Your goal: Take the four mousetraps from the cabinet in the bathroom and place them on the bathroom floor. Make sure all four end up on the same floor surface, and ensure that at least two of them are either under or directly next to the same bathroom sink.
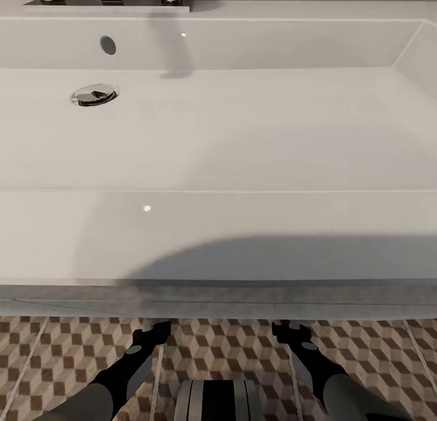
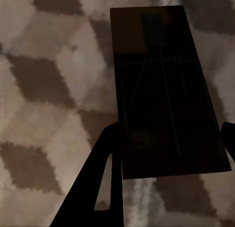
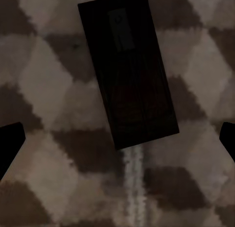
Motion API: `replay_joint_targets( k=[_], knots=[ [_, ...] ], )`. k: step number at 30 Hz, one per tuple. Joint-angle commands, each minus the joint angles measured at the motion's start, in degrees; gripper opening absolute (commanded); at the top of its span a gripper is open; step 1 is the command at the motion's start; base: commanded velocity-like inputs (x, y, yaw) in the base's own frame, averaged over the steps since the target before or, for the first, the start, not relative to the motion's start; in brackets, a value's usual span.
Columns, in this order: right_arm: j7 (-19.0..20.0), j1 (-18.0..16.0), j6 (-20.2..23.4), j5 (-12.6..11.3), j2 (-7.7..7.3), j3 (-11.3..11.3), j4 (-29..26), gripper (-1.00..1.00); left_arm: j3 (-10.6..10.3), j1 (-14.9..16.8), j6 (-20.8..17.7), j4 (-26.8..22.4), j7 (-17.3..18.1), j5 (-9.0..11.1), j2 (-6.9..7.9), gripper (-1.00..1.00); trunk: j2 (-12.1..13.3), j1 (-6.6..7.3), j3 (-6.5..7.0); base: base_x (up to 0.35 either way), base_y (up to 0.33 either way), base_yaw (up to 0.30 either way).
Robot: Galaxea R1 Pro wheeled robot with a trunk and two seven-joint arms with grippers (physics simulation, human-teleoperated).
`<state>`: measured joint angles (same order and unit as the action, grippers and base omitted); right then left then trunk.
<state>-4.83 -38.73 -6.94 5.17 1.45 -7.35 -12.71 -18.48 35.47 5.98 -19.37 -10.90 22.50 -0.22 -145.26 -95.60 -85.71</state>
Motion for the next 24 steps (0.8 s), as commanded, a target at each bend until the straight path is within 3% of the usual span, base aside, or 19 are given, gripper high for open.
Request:
replay_joint_targets(
  k=[1,16,24],
  knots=[
    [-0.1,0.0,-0.2,0.5,0.05,-0.5,0.1,1.0,-0.5,0.0,0.2,0.1,-0.5,0.4,0.02,-1.0,0.0,0.01,-0.03,0.0,0.0,0.0],
    [-0.1,0.0,-0.2,0.5,0.13,-0.5,0.1,1.0,-0.4,0.2,-0.8,0.6,-0.5,0.7,0.32,-1.0,0.0,0.01,-0.03,0.0,0.0,0.0],
    [-0.1,0.0,-0.2,0.5,0.13,-0.5,0.1,1.0,-0.3,0.7,-5.5,0.9,-0.5,0.9,1.05,-1.0,0.0,0.01,-0.03,0.0,0.0,0.0]
  ],
)
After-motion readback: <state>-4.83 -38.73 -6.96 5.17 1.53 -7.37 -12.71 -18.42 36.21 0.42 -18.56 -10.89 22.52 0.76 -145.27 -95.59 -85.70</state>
